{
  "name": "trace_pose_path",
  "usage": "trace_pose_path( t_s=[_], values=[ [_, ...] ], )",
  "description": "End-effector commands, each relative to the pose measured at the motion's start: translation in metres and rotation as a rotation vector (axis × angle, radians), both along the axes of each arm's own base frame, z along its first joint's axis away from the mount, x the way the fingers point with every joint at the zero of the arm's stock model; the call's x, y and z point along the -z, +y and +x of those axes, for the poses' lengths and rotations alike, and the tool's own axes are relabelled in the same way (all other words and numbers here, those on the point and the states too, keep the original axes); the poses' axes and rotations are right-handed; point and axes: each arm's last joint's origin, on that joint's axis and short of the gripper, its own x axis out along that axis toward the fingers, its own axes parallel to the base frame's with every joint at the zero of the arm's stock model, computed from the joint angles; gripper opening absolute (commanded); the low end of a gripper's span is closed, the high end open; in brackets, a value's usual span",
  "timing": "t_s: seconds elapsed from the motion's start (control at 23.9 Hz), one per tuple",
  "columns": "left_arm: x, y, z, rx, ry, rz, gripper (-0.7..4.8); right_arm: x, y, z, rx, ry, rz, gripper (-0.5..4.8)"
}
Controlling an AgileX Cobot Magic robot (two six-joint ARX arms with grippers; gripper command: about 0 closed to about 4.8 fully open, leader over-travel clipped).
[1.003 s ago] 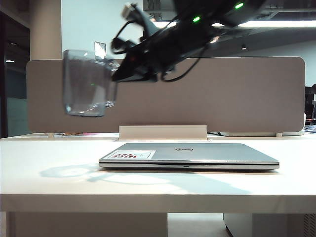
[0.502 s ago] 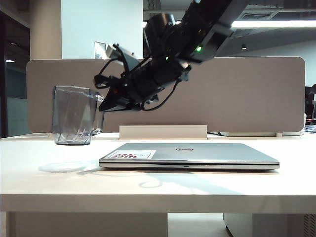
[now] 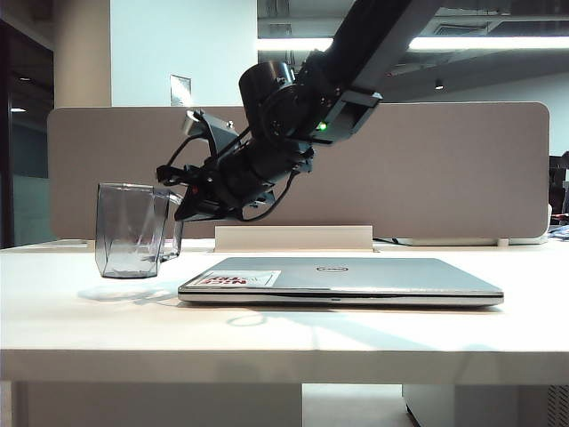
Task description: Pick up the water cup and place it on the left side of the laptop.
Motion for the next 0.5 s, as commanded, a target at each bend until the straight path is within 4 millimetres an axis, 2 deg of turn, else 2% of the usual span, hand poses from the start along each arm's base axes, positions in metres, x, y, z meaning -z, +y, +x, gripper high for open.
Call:
trace_pose_path(
  t_s=[0.04, 0.5],
  values=[
    [-0.0043, 0.0000, -0.0003, 0.001, -0.033, 0.000, -0.06, -0.0013, 0.0021, 0.0039, 0.034, -0.017, 0.000, -0.02],
    [-0.0059, 0.0000, -0.0005, 0.001, -0.048, 0.000, -0.06, 0.0081, 0.0025, 0.0054, 0.041, -0.006, -0.014, -0.01]
  ],
)
